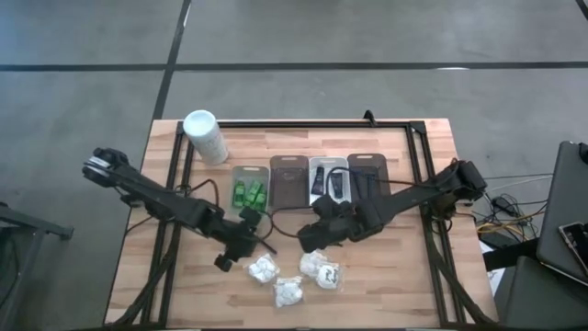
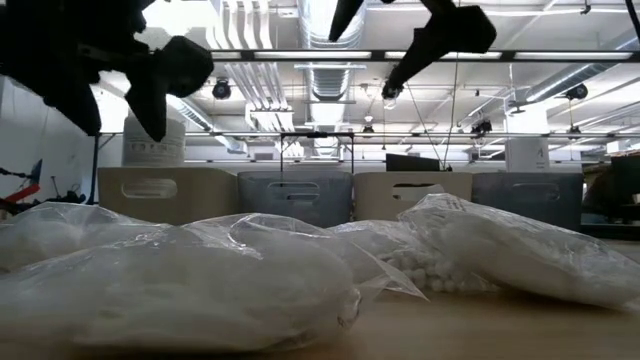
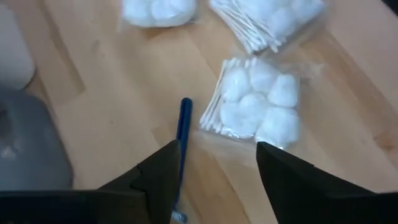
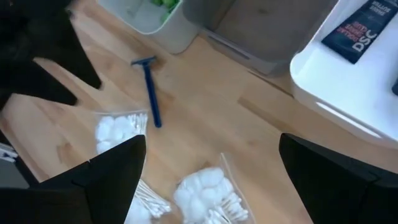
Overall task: Pick & Place Travel size toiletries
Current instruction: Put the blue razor into the right black bin
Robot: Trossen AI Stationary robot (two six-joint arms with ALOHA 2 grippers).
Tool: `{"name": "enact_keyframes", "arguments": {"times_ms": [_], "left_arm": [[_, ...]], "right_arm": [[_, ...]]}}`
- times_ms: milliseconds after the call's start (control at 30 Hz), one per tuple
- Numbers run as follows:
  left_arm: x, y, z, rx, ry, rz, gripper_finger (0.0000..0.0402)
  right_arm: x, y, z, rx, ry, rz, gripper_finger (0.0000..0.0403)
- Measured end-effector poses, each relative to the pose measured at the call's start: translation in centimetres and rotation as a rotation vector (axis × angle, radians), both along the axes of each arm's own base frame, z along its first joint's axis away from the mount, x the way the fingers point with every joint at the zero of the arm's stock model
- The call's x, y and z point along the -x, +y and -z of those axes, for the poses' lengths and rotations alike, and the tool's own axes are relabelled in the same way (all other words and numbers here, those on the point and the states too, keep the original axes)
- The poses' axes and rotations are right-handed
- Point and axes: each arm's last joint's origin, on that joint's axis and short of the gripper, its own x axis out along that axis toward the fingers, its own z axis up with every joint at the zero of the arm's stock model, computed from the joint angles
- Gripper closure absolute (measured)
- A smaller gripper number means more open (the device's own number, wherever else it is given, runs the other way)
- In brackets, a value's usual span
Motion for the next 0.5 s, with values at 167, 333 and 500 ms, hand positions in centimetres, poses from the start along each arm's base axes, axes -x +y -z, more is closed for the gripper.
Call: {"name": "enact_keyframes", "arguments": {"times_ms": [167, 333, 500], "left_arm": [[-1.7, -0.2, 2.1, -0.053, 0.062, 0.046, 0.0212], [-3.7, -0.6, 3.9, -0.095, 0.124, 0.037, 0.0218], [-5.3, -0.7, 5.3, -0.184, 0.155, 0.052, 0.0219]], "right_arm": [[0.5, -0.1, -0.5, 0.006, -0.008, 0.027, 0.0039], [0.6, -0.3, -0.5, 0.033, -0.006, 0.043, 0.0039], [0.7, -0.2, -0.5, 0.049, -0.007, 0.044, 0.0039]]}}
